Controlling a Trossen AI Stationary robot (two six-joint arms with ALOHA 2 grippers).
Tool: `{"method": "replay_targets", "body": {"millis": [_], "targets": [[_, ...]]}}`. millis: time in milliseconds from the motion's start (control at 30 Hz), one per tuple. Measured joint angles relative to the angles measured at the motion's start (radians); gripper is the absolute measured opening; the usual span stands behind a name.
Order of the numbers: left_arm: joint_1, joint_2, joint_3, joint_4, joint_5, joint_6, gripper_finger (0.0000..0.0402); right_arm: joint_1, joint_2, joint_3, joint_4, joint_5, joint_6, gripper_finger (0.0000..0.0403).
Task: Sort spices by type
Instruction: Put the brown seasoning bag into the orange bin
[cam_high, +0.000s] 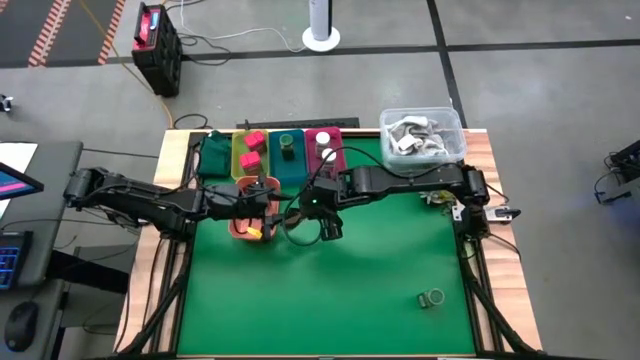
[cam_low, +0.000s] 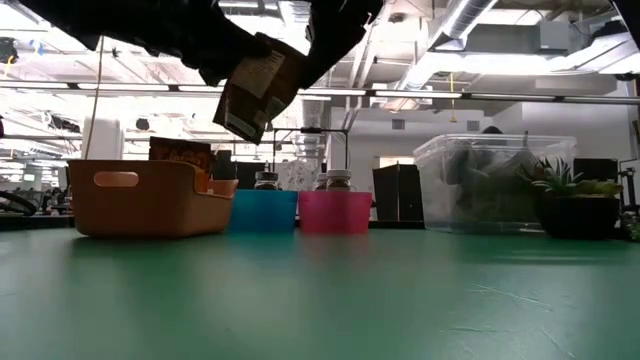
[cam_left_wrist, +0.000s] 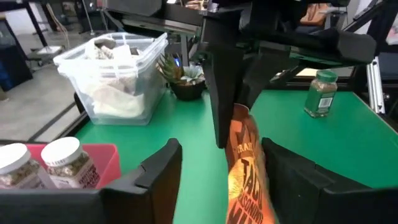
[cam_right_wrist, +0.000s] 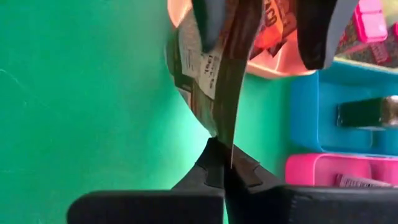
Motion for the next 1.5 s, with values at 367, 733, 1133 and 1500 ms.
{"method": "replay_targets", "body": {"millis": [367,733,1133,1500], "targets": [[0.0,0.0,-0.001,0.013,-0.001,0.042,0.001,0.006,0.0,0.0,0.085,0.0,-0.01,0.0032],[-0.012,-0.051,-0.001,-0.096,-0.008,0.024,0.0001,-0.022,-0.01,-0.001,0.016,-0.001,0.041,0.0202],[-0.098,-0.382,-0.161,-0.207,-0.208,-0.006,0.0,-0.028,-0.029,-0.002,-0.176,0.0,0.192,0.0259],[-0.126,-0.54,-0.429,-0.152,-0.291,-0.091,0.0,0.058,-0.048,-0.002,-0.211,0.054,0.296,0.0259]]}}
